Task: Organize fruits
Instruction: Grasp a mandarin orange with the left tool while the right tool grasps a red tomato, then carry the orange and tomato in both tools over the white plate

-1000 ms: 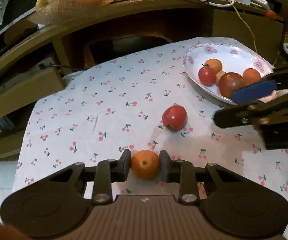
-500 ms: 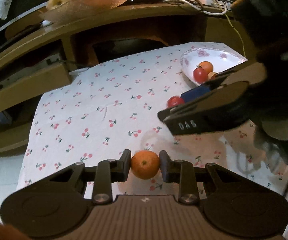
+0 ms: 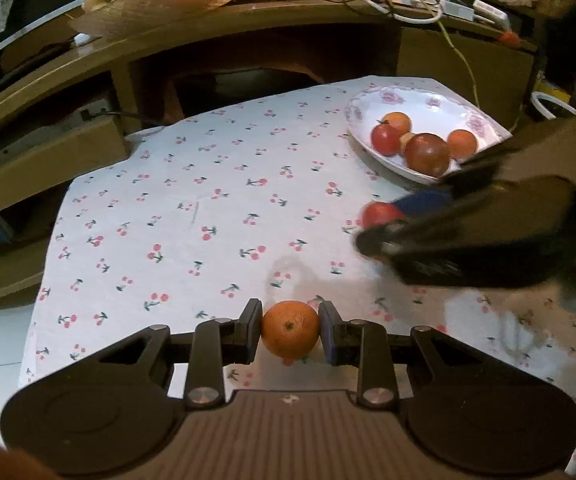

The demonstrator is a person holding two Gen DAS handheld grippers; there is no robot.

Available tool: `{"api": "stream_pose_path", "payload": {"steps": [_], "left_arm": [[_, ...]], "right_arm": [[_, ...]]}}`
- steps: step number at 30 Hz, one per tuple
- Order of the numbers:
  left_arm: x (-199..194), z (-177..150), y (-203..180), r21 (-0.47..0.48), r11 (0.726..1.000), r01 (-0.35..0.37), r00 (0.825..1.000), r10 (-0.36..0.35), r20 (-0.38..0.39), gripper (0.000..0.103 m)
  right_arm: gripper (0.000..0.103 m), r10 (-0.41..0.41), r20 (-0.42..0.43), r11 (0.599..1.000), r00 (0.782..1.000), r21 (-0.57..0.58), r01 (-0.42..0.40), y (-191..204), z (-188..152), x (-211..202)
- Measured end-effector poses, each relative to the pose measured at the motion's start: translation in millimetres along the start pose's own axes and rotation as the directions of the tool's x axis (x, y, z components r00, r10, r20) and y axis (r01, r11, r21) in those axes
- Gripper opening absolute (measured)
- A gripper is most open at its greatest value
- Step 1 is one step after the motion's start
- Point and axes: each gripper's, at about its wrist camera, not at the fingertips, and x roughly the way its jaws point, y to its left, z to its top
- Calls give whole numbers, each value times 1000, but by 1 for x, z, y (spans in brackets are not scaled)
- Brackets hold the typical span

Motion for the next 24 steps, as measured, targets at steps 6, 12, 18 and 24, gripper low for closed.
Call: {"api": "stream_pose_path", "payload": {"steps": [6, 12, 18, 24], "left_arm": [[0, -5, -14, 32, 999, 12, 1000, -12, -8, 36], [8, -11, -24, 55, 998, -10, 1000, 11, -12, 41], [9, -12, -24, -1, 998, -69, 997, 69, -18, 53], [5, -12, -45, -9, 989, -145, 989, 144, -45, 36]], "right_arm": [[28, -49, -53, 998, 997, -49, 47, -7, -37, -43], [33, -32, -69, 999, 997, -14, 31, -14, -64, -41], [37, -12, -68, 999, 998, -42, 9, -17, -62, -43], [29, 26, -102, 999, 994, -33, -30, -19, -60, -45]]}}
